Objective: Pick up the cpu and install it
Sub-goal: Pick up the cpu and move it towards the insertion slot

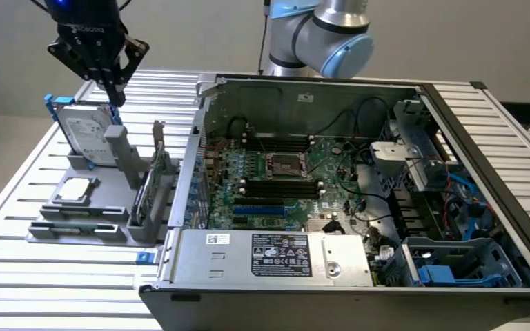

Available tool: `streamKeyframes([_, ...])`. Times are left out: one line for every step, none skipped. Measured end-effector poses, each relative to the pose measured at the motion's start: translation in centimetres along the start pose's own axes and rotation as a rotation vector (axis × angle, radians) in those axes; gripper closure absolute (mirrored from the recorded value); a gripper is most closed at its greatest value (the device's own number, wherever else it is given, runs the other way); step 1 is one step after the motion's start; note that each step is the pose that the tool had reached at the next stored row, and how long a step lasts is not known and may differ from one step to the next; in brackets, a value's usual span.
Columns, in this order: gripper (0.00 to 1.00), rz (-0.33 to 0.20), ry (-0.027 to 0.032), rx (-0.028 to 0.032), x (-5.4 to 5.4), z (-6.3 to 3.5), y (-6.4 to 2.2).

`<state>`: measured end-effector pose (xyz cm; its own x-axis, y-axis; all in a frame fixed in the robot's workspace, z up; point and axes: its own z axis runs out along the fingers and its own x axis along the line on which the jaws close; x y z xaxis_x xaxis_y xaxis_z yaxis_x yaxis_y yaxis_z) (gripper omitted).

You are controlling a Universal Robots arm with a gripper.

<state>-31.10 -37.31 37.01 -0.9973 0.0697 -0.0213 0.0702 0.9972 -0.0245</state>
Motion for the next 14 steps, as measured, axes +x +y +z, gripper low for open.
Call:
streamKeyframes([0.89,0.0,-0.0001,0.0011,0.5,0.08,-0.02])
streamKeyframes([0.89,0.0,-0.0001,0.0024,0.9,0.15,-0.04])
streamKeyframes([0.89,0.0,-0.0002,0.0035,1.4,0.23,-0.07])
streamKeyframes([0.89,0.0,-0.0002,0.0046,1.8,0.3,-0.09])
streamKeyframes([0.89,0.0,-0.0003,0.0056,2.3,0.39,-0.12])
streamKeyframes([0.89,0.0,-0.0004,0.0067,2.7,0.46,-0.14])
streamKeyframes([0.89,0.0,-0.0005,0.0078,3.2,0.54,-0.17])
streamKeyframes([0.89,0.0,-0.0006,0.0088,3.6,0.63,-0.19])
streamKeyframes([0.89,0.0,-0.0007,0.0098,4.1,0.71,-0.22])
streamKeyframes([0.89,0.0,-0.0007,0.0107,4.6,0.82,-0.24])
streamKeyframes([0.89,0.0,-0.0009,0.0116,5.0,0.95,-0.27])
streamKeyframes([0.89,0.0,-0.0008,0.0122,5.5,1.07,-0.3])
streamKeyframes([0.89,0.0,-0.0008,0.0127,5.9,1.2,-0.32])
streamKeyframes([0.89,0.0,-0.0008,0.0131,6.4,1.34,-0.35])
